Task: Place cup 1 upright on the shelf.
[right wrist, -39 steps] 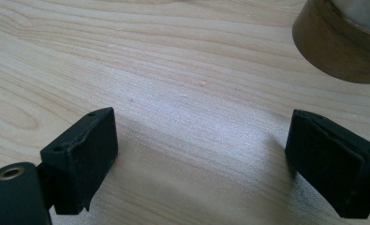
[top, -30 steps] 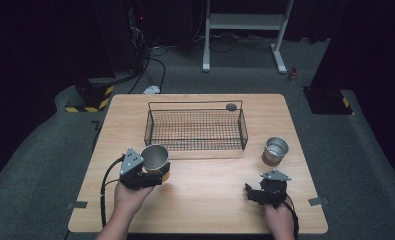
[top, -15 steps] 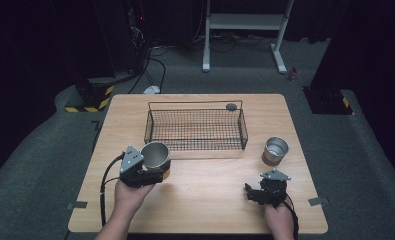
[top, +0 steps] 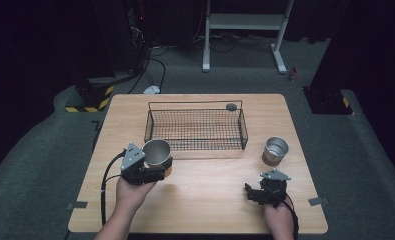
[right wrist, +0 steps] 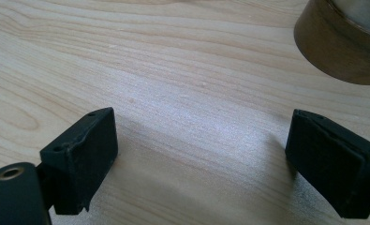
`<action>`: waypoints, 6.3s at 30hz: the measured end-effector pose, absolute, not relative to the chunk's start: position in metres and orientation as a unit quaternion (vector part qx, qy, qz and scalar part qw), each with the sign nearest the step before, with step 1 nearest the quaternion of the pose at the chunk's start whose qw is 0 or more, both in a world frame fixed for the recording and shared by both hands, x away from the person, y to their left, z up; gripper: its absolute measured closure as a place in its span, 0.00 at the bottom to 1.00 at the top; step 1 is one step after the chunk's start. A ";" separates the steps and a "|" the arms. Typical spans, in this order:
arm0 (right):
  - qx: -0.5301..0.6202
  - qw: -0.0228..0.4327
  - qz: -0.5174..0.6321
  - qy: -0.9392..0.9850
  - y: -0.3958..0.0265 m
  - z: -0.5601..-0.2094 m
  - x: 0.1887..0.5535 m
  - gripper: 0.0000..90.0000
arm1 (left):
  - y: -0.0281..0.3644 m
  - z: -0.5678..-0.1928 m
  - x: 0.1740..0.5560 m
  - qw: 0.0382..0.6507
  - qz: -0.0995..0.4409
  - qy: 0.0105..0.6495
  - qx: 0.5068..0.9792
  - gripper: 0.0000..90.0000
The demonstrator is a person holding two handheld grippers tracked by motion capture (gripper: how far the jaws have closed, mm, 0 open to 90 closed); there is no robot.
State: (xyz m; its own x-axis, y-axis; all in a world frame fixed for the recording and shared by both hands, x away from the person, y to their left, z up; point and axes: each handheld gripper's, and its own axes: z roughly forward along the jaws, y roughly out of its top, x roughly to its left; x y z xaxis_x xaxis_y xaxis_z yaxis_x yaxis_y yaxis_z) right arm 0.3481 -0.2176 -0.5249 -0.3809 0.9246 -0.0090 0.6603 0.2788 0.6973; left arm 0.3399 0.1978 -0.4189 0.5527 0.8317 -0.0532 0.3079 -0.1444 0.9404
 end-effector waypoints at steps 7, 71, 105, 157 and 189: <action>0.514 0.213 0.311 0.771 -0.218 -0.525 0.348 0.10 | 0.191 -0.418 0.347 0.525 0.252 0.389 0.714 0.16; 0.513 0.213 0.312 0.771 -0.218 -0.525 0.348 0.10 | 0.166 -0.391 0.431 0.517 0.262 0.406 0.707 0.16; 0.513 0.213 0.312 0.771 -0.218 -0.525 0.348 0.10 | 0.161 -0.385 0.476 0.509 0.267 0.421 0.702 0.16; 0.512 0.214 0.311 0.771 -0.218 -0.525 0.348 0.10 | 0.155 -0.400 0.503 0.483 0.252 0.446 0.710 0.15; 0.508 0.214 0.311 0.774 -0.218 -0.525 0.348 0.11 | 0.166 -0.452 0.527 0.390 0.226 0.507 0.735 0.15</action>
